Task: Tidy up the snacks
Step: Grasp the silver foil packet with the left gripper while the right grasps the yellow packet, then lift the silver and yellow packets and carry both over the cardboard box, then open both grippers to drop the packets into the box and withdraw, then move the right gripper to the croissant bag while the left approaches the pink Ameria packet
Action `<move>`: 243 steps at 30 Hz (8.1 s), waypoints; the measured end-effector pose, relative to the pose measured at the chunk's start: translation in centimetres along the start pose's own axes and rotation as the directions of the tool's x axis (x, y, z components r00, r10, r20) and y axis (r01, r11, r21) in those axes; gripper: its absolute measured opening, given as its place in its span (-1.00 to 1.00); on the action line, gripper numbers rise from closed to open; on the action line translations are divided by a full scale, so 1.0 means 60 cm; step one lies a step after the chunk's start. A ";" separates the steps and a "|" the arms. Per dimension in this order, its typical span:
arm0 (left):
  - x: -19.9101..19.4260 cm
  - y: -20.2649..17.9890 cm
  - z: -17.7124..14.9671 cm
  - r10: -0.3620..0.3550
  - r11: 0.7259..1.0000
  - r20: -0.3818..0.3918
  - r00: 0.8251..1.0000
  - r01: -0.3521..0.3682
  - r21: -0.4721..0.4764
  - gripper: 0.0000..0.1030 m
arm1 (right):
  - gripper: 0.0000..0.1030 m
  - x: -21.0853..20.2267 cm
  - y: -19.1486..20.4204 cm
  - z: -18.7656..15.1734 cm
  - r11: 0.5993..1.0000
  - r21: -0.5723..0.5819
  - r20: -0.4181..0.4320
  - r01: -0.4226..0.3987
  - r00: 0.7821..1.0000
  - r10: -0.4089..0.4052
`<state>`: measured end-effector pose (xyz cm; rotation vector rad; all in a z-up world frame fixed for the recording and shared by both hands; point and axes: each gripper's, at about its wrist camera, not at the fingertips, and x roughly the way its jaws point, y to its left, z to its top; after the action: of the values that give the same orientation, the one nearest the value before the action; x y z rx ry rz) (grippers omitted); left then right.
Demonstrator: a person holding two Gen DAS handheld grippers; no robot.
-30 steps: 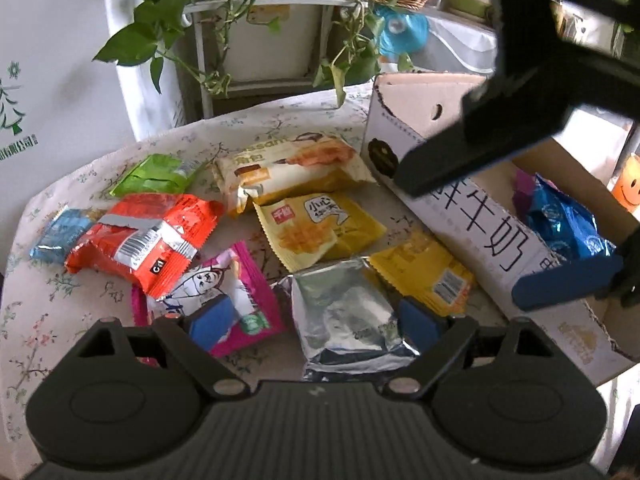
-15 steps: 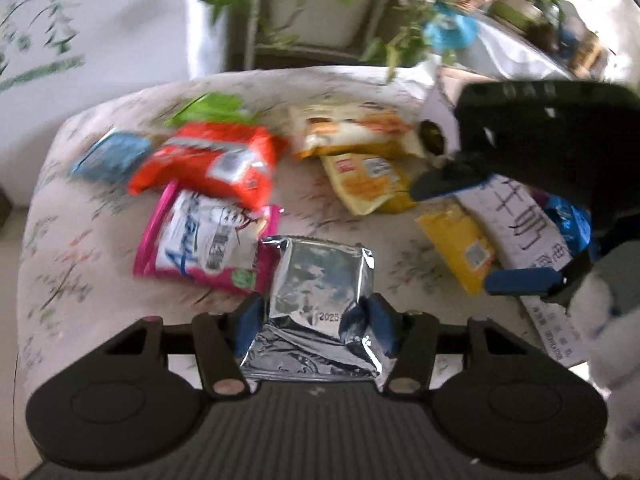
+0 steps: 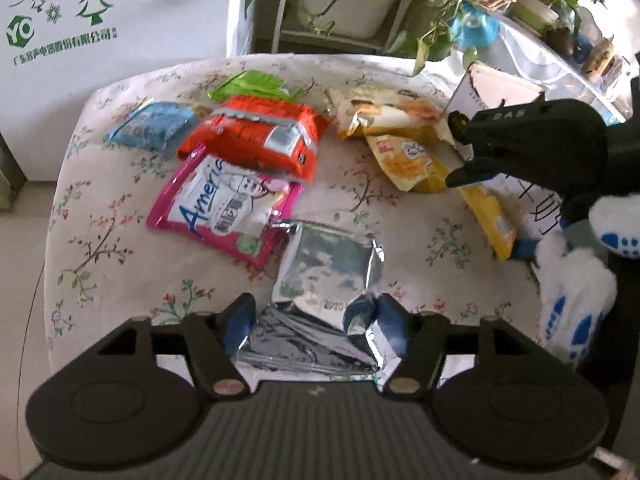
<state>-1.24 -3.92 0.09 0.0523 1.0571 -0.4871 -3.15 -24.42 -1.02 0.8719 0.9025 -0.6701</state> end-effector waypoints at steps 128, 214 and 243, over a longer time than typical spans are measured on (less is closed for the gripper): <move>-0.066 -0.188 0.090 -0.088 0.996 0.189 0.978 0.082 0.042 0.15 | 0.09 -0.209 -0.045 0.157 0.754 -0.565 0.000 -0.335 0.914 0.407; -0.047 0.076 0.150 0.153 0.975 0.053 0.987 -0.141 -0.172 0.97 | 0.59 -0.108 0.072 0.116 0.720 -0.557 -0.149 -0.415 0.902 0.405; 0.096 0.122 0.221 0.197 0.913 -0.055 0.979 -0.203 -0.353 0.97 | 0.62 0.090 0.218 0.084 0.575 -0.772 -0.179 -0.271 0.961 0.212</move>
<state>14.94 -3.04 0.49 -0.1571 1.1314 -0.1030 11.71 -23.10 0.55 0.1838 0.9882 0.0545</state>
